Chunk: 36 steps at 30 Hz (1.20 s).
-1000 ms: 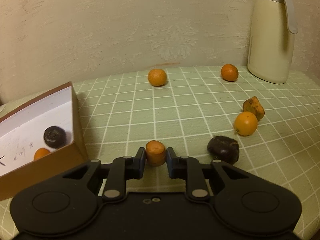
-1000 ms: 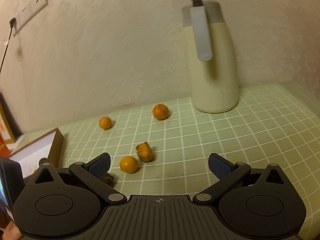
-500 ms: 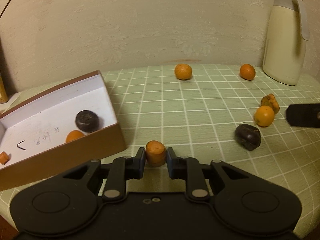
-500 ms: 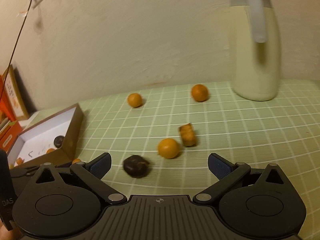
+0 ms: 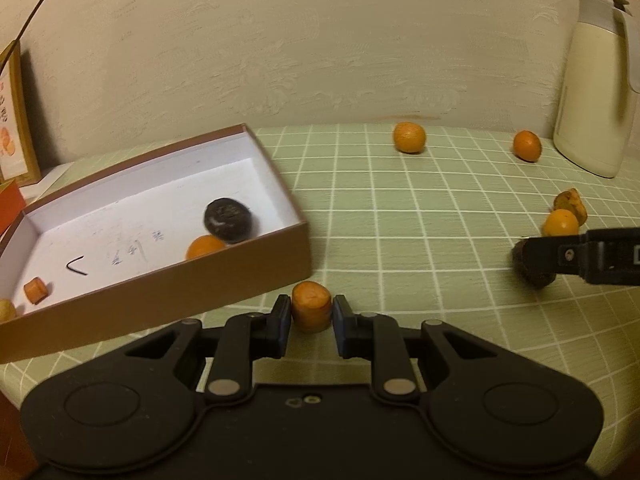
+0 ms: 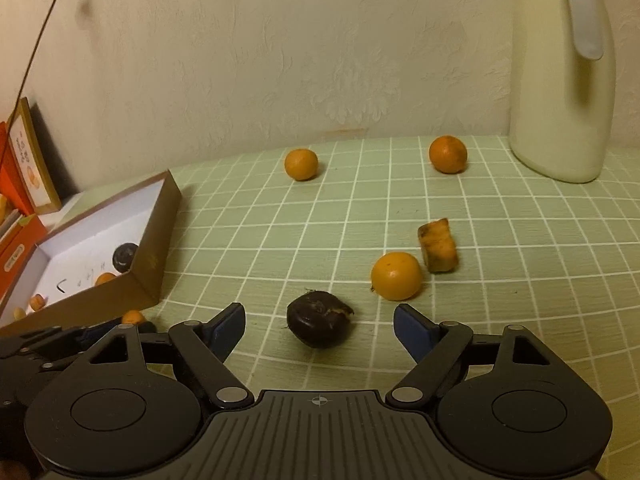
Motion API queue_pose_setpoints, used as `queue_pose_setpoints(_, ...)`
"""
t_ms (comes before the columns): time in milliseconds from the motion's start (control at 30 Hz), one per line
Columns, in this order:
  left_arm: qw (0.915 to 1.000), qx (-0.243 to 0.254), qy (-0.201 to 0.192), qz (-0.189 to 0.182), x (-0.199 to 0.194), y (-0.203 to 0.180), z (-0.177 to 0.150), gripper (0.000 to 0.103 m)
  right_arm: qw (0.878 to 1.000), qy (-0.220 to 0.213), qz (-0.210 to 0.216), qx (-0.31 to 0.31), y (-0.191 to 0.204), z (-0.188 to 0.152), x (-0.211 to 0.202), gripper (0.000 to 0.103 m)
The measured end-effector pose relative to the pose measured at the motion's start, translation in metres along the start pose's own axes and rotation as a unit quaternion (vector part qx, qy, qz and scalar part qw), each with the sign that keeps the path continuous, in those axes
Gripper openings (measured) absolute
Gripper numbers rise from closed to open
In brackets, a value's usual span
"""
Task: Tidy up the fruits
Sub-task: 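Grasp the dark brown chestnut with the right tool, then carry the chunk in the left tool and chestnut in the right tool over the box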
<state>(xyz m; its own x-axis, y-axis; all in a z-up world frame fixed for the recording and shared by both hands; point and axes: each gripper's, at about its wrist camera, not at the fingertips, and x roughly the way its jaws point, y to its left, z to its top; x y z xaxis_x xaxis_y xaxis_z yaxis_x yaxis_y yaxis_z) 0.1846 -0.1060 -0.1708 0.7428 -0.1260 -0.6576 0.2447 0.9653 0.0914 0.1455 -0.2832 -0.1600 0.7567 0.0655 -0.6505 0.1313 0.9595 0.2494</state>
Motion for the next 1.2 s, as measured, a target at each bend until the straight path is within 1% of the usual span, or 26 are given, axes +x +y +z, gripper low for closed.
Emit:
queue_pose_setpoints(33,1.0000,-0.001,0.000,0.002,-0.001,0.002,0.000,0.013,1.000,0.003,0.000,0.002,0.000,-0.001,0.003,0.077)
queue_pose_setpoints(100,1.0000,-0.003,0.000,0.005,-0.001,0.005,-0.001,0.013,1.000,0.010,0.002,0.005,0.002,0.000,0.007,0.065)
queue_pose_setpoints(333,0.9999,-0.009,0.000,0.013,-0.004,0.014,-0.004,0.013,1.000,0.016,-0.009,0.007,0.005,0.002,0.019,0.064)
queue_pose_setpoints(367,0.9999,-0.010,0.001,0.014,-0.004,0.015,-0.004,0.013,1.000,0.016,-0.009,0.009,0.005,0.002,0.020,0.062)
queue_pose_setpoints(467,0.9997,-0.015,0.002,0.017,-0.005,0.020,-0.005,0.013,1.000,0.022,-0.020,0.005,0.007,0.002,0.025,0.043)
queue_pose_setpoints(1167,0.9986,-0.041,-0.003,0.032,-0.015,0.044,-0.008,0.013,0.999,0.019,-0.046,-0.012,0.017,0.000,0.031,0.043)
queue_pose_setpoints(1200,0.9986,-0.042,-0.003,0.032,-0.015,0.045,-0.008,0.013,0.999,0.019,-0.046,-0.013,0.018,0.000,0.031,0.041)
